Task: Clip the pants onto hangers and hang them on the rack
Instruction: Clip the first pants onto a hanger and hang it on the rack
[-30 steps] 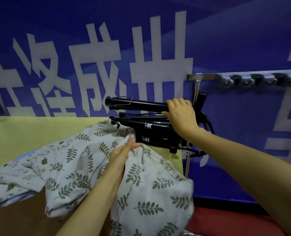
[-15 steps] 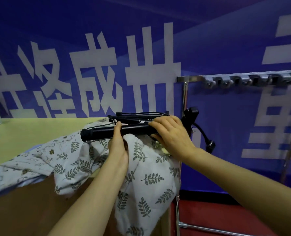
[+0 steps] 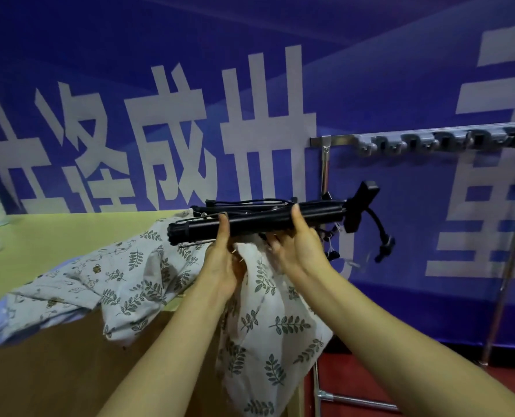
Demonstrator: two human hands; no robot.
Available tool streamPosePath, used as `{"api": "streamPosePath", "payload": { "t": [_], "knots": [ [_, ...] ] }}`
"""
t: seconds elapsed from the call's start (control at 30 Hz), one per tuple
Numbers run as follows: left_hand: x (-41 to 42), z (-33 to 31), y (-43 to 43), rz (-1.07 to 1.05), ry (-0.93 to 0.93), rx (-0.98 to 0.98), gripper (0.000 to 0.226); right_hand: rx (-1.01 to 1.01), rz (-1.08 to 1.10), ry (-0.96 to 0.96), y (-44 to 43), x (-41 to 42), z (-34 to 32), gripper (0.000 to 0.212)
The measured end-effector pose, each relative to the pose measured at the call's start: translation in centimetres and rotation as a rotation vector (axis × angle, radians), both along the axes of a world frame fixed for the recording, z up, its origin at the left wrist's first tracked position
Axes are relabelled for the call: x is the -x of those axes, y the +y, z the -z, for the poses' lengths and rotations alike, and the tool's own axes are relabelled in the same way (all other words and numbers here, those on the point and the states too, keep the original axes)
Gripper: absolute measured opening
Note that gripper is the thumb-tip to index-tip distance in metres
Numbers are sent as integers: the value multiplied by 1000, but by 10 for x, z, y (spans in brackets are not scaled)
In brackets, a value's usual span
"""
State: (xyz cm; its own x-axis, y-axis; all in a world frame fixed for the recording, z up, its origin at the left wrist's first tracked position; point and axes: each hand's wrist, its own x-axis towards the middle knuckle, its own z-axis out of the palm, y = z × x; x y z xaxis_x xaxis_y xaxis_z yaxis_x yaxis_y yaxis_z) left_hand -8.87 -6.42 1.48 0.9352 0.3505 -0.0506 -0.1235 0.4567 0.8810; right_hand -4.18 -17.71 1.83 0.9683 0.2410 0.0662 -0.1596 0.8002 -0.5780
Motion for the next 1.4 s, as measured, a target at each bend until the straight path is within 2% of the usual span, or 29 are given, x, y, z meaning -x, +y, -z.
{"api": "streamPosePath", "payload": {
  "t": [0.07,0.1,0.2,0.33,0.47,0.53,0.6,0.67,0.73,0.8,0.87,0.97,1.07,1.17,1.27,1.33,1.4],
  "knots": [
    [7,7,10,-16,29,-62,111,-57,70,-1,-9,-10,-14,29],
    [9,10,17,-39,48,-86,110,-77,113,-1,-14,-15,-20,27],
    [12,21,45,-117,104,-156,97,-30,252,0,-28,-28,-30,22],
    [13,14,55,-125,158,-365,85,173,301,-57,-35,-31,-23,13],
    [15,-6,31,-49,142,-798,78,218,250,-139,-28,-18,-19,38],
    [15,-13,14,10,119,-964,75,252,232,-204,-26,-10,-22,25],
    [13,-16,4,62,104,-1035,73,293,239,-259,-26,-5,-24,9],
    [12,-16,-1,61,85,-1097,66,298,254,-289,-32,1,-31,9],
    [12,-20,-1,-35,66,-1162,57,263,258,-308,-40,3,-41,8],
    [15,-25,-3,-99,26,-1188,50,215,248,-319,-50,7,-52,9],
    [16,-31,-10,-68,-9,-1125,46,208,242,-349,-56,12,-57,11],
    [15,-39,-28,-4,-80,-1057,40,310,246,-405,-57,22,-55,5],
    [17,-45,-47,36,-154,-1081,43,436,269,-460,-60,32,-47,13],
    [19,-50,-61,91,-180,-865,27,532,268,-479,-67,41,-40,28],
    [26,-54,-72,120,-219,-716,30,485,281,-460,-78,44,-35,23],
    [29,-55,-76,93,-206,-871,36,417,270,-429,-81,46,-36,21],
    [30,-58,-83,63,-221,-1171,37,387,257,-398,-83,47,-40,29]
  ]
}}
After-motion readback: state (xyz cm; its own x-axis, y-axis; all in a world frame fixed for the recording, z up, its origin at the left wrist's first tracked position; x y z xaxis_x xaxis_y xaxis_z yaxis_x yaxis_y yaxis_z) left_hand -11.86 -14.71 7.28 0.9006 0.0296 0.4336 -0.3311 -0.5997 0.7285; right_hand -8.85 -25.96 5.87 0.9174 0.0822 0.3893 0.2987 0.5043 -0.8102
